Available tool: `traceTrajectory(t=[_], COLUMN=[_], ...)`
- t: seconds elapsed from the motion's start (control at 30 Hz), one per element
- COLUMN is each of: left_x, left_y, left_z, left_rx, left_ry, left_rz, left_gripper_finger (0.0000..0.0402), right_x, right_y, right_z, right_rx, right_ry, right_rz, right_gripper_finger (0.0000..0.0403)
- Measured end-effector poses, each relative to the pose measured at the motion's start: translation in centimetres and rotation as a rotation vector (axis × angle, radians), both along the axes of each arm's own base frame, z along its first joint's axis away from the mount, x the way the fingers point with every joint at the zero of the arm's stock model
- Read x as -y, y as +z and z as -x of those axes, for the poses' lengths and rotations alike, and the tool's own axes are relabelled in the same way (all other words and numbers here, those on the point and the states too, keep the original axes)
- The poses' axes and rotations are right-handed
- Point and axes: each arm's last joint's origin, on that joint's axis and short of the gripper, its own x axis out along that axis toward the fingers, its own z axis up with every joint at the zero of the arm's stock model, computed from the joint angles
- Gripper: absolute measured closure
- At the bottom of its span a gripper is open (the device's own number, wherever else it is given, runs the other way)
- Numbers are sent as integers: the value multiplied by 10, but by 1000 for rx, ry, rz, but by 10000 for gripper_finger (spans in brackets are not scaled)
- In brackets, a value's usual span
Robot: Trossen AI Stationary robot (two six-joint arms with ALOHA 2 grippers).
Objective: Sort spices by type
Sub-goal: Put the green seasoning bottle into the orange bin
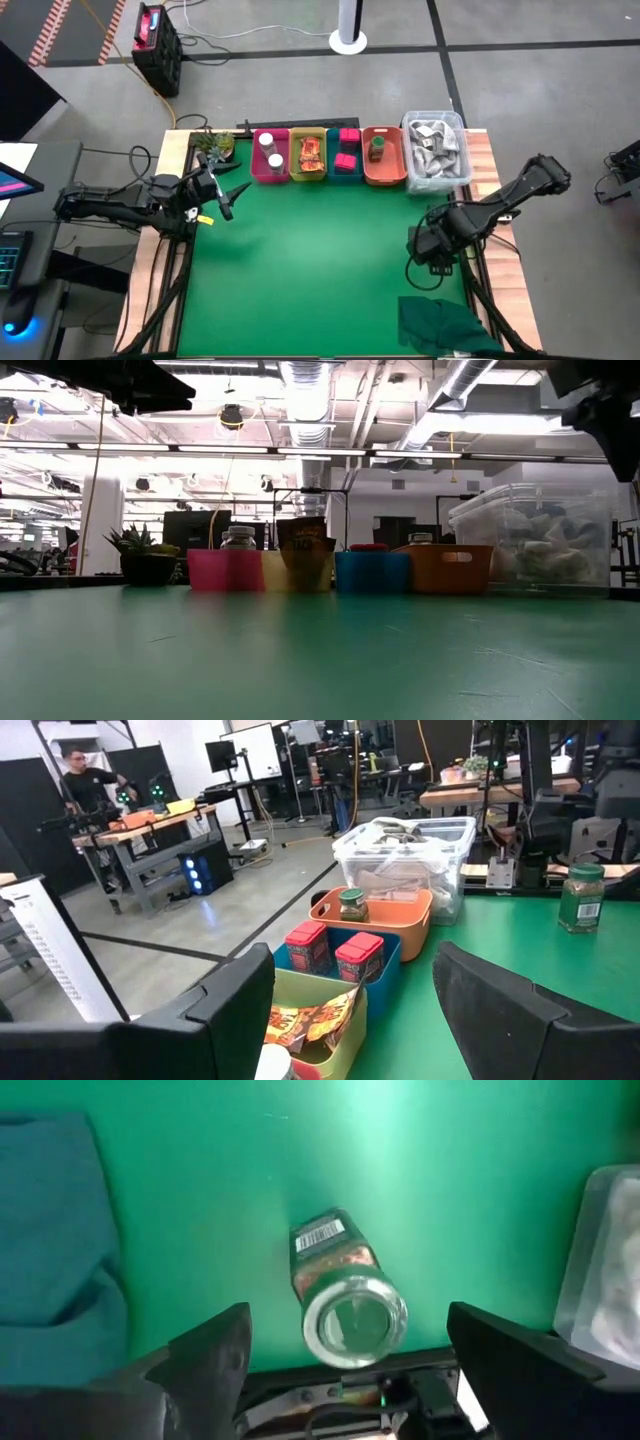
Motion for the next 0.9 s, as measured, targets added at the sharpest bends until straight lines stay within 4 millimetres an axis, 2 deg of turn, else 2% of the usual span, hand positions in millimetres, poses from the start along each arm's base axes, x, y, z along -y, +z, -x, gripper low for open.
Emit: traceTrajectory(t=[0.43,0.7,0.9], left_x=[0,0,0], left_y=[0,0,0], left_z=[0,0,0], left_rx=[1,1,-2], left_ry=[0,0,0], left_rz=[2,2,-2], left_gripper_finger=[143,143,143], right_x=[-5,-6,-3], right_y=[-38,-48,-66], right_z=[11,10,14], right_rx=[-46,-20,-35], right_ry=[51,52,53], right_rz=[31,17,26], right_gripper_finger=[37,37,49])
